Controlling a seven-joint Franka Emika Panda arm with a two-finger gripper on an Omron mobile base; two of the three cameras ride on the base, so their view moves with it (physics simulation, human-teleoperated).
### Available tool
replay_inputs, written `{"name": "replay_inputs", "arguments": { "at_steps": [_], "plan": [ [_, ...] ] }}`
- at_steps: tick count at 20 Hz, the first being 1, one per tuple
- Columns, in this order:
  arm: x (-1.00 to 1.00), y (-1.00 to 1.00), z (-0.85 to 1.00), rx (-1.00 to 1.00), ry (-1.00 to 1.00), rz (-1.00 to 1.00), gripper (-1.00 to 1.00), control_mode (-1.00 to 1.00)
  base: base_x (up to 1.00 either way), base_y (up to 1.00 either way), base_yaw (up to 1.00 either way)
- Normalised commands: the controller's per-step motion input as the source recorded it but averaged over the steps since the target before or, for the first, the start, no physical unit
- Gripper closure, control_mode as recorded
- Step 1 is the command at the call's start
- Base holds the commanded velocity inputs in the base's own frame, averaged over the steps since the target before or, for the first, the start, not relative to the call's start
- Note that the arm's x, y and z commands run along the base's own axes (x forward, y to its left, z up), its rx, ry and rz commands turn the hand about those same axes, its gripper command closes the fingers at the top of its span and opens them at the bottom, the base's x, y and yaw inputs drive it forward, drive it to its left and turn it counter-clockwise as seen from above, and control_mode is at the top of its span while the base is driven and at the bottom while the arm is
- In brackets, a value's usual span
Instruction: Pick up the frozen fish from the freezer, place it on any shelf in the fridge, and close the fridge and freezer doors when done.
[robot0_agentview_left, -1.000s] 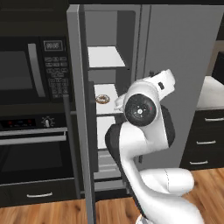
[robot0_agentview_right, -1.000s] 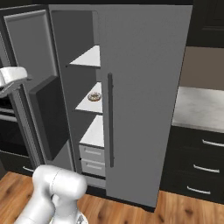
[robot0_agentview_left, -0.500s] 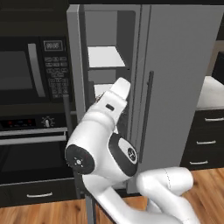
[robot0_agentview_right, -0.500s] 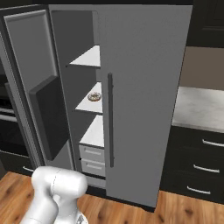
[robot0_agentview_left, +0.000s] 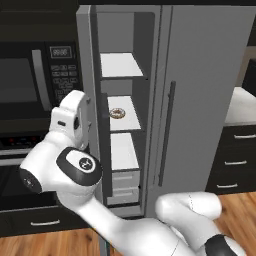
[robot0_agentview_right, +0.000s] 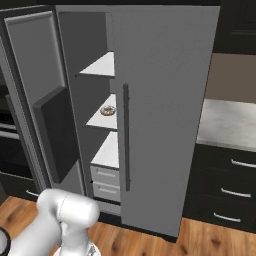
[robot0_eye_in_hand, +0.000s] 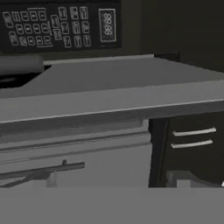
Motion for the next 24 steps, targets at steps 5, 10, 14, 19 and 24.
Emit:
{"name": "replay_inputs", "arguments": {
  "at_steps": [5,10,14,19,24],
  "plan": [
    [0.63,1.00,-0.55,-0.27,0.12,-0.27,-1.00,-1.00,0.00,0.00,0.00],
    [0.91,0.61,-0.76,-0.16,0.18,-0.33,-1.00,-1.00,0.00,0.00,0.00],
    [0.87,0.04,-0.63,-0.06,0.16,-0.29,-1.00,-1.00,0.00,0.00,0.00],
    [0.50,-0.33,-0.31,-0.01,0.06,-0.28,-1.00,-1.00,0.00,0.00,0.00],
    [0.22,-0.88,-0.07,0.01,0.01,-0.23,-1.00,-1.00,0.00,0.00,0.00]
  ]
}}
